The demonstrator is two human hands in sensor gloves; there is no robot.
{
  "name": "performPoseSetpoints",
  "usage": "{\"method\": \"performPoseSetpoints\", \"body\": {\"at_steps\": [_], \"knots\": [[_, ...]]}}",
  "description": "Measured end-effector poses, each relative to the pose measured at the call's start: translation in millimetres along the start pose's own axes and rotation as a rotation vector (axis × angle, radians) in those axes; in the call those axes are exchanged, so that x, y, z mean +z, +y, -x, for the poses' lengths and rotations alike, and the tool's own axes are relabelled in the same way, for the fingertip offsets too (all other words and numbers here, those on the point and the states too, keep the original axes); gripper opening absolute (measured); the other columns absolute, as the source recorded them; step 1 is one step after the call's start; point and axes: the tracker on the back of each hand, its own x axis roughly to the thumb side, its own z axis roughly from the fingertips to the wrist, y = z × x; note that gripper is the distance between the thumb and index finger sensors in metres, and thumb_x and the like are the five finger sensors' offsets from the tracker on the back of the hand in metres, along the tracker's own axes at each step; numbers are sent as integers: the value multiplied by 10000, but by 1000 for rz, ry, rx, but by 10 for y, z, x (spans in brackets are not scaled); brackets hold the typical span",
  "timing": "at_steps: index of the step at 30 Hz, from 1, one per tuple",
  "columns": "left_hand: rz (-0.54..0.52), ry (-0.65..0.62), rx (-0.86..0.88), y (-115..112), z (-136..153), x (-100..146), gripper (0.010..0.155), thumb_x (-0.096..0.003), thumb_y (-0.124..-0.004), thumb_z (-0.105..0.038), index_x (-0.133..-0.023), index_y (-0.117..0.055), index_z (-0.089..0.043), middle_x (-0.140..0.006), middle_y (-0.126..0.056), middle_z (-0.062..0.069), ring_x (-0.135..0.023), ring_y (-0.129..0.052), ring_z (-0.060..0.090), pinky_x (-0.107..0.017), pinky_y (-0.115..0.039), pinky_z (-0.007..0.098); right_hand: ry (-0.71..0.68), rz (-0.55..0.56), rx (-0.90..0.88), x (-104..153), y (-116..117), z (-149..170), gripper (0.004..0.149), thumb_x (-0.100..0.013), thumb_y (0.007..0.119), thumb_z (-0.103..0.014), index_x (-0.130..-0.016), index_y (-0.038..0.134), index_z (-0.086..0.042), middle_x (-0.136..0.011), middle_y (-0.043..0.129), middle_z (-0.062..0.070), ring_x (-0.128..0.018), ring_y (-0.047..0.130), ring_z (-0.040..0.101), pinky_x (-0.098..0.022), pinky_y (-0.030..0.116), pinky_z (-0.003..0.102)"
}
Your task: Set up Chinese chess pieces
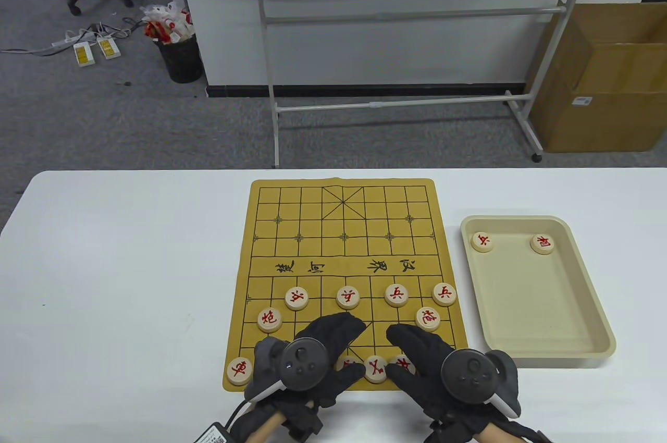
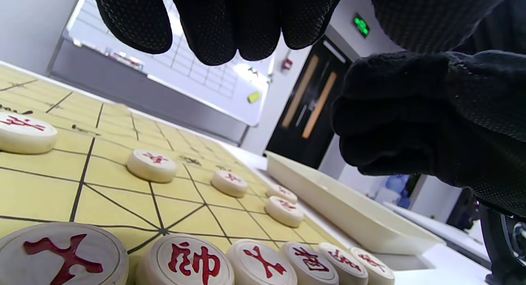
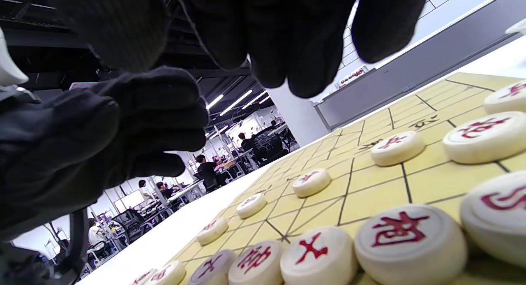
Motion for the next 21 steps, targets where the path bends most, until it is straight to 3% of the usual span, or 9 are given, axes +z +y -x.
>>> {"method": "performPoseSetpoints", "body": {"at_steps": [4, 9, 12, 15, 18, 21], "knots": [[-8, -6, -3, 6, -9, 15, 772, -373, -730, -589, -1060, -562, -279, -1128, -626, 35, -1042, -695, 289, -733, -657, 568, 14, -5, -4, -44, -126, 5, 722, -453, 786, -497, -1057, 643, -129, -1046, 758, 152, -903, 838, 372, -700, 629, 600], [-15, -11, -6, 13, -7, 39, 771, -373, -729, -588, -1059, -563, -278, -1125, -630, 36, -1038, -699, 291, -733, -657, 568, 83, 100, 93, -302, -740, 140, 732, -442, 848, -469, -1060, 643, -137, -1042, 766, 141, -896, 847, 356, -708, 635, 593], [-15, -11, -8, 17, -6, 45, 770, -374, -728, -588, -1059, -563, -277, -1124, -631, 34, -1037, -700, 290, -731, -659, 567, 198, 186, 163, -581, -1117, 405, 728, -437, 869, -445, -1062, 643, -148, -1052, 759, 133, -910, 832, 365, -721, 623, 594], [-16, -11, -9, 19, -3, 52, 770, -374, -728, -588, -1058, -564, -276, -1123, -633, 37, -1036, -702, 289, -730, -661, 566, 344, 177, 213, -916, -1351, 802, 716, -447, 871, -427, -1067, 636, -157, -1066, 741, 129, -929, 818, 358, -726, 614, 597], [-14, -11, -6, 16, -5, 56, 769, -375, -728, -587, -1058, -566, -273, -1122, -634, 37, -1034, -703, 290, -729, -663, 565, 440, 125, 348, -1221, -1369, 1204, 673, -453, 869, -399, -1053, 656, -181, -1067, 743, 109, -935, 818, 338, -729, 612, 592], [-11, -12, -1, 10, -8, 63, 766, -376, -728, -585, -1057, -568, -274, -1120, -638, 37, -1032, -707, 289, -730, -663, 564, 518, 9, 515, -1502, -1199, 1631, 640, -453, 866, -376, -1039, 668, -211, -1073, 736, 84, -949, 809, 321, -738, 606, 586]]}}
